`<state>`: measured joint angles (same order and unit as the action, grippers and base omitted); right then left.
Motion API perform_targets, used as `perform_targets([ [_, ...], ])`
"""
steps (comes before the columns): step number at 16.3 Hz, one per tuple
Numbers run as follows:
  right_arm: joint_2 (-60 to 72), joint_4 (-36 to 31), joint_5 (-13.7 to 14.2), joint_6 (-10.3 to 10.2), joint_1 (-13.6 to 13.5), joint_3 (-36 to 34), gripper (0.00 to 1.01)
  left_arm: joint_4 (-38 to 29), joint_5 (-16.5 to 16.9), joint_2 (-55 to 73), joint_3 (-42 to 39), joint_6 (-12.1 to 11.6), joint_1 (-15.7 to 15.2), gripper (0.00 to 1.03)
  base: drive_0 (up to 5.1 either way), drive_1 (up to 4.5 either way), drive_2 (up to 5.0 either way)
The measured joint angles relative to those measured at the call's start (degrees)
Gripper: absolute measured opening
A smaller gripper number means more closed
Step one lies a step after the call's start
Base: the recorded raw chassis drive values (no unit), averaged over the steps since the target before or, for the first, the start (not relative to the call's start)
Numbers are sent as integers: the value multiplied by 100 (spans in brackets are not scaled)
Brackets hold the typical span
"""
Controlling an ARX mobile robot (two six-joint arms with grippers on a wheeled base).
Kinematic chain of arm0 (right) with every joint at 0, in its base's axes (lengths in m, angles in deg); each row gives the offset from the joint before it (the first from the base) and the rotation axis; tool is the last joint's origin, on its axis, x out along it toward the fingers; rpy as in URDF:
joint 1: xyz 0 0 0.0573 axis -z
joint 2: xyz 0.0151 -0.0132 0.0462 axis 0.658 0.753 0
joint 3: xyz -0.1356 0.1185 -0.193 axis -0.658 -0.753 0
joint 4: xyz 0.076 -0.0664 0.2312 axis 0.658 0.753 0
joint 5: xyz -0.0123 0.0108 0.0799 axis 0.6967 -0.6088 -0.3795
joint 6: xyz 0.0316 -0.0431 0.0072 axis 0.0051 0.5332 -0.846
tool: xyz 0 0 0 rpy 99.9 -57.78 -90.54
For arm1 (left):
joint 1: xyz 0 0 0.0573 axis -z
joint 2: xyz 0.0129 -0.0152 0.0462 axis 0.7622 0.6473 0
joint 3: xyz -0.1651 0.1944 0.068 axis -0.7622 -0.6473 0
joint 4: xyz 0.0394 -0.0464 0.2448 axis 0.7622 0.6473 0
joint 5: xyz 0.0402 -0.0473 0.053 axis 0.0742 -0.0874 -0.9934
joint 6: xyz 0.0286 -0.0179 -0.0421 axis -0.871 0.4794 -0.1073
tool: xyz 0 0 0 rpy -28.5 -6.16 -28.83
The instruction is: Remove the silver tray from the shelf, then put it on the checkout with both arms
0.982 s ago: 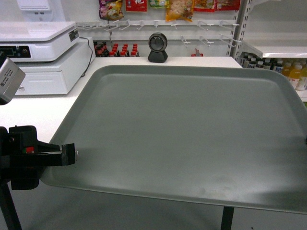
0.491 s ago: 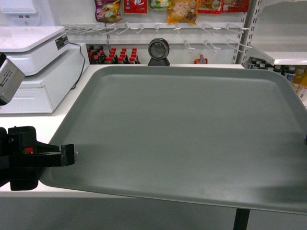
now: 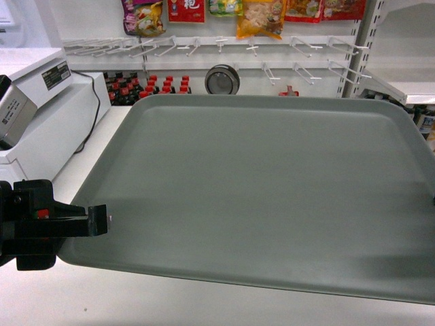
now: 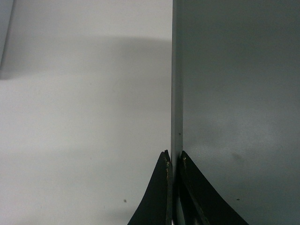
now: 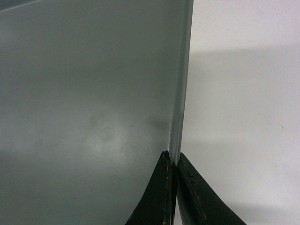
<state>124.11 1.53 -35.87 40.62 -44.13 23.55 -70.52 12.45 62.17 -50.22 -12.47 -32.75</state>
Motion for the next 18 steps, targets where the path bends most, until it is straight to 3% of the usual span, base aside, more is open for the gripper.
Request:
perform_targets([
  [2,2,-2,0,0,0,0,2,-9,0,0,0,0,0,3,-3,413,-420],
  [6,20,20,2,0,2,4,2,13,-2,35,9,0,0,3,0,0,0],
  [7,4,-13,-17,7,0,4,2,455,-310,70,184,28,76,3,0,0,0],
  [8,42,269,-94,151,0,94,2,487,-455,260,345,28,83,3,0,0,0],
  [9,715,446,-249,715,26,599,3,319,-72,1056,785,26,-170,3,0,0,0],
  [10,2406,284,-295,1154,114,1843,3,188,824,2597,1818,153,-579,3,0,0,0],
  [13,3786,317,-109,1237,59,2929,3,354,931,3786,2791,129,-656,3,0,0,0],
  [16,4306,409,428,1217,-157,3049,3,533,708,4360,3008,-31,-579,3,0,0,0],
  [18,4315,308,474,1204,-177,3001,3,551,579,4363,3010,-46,-538,3,0,0,0],
])
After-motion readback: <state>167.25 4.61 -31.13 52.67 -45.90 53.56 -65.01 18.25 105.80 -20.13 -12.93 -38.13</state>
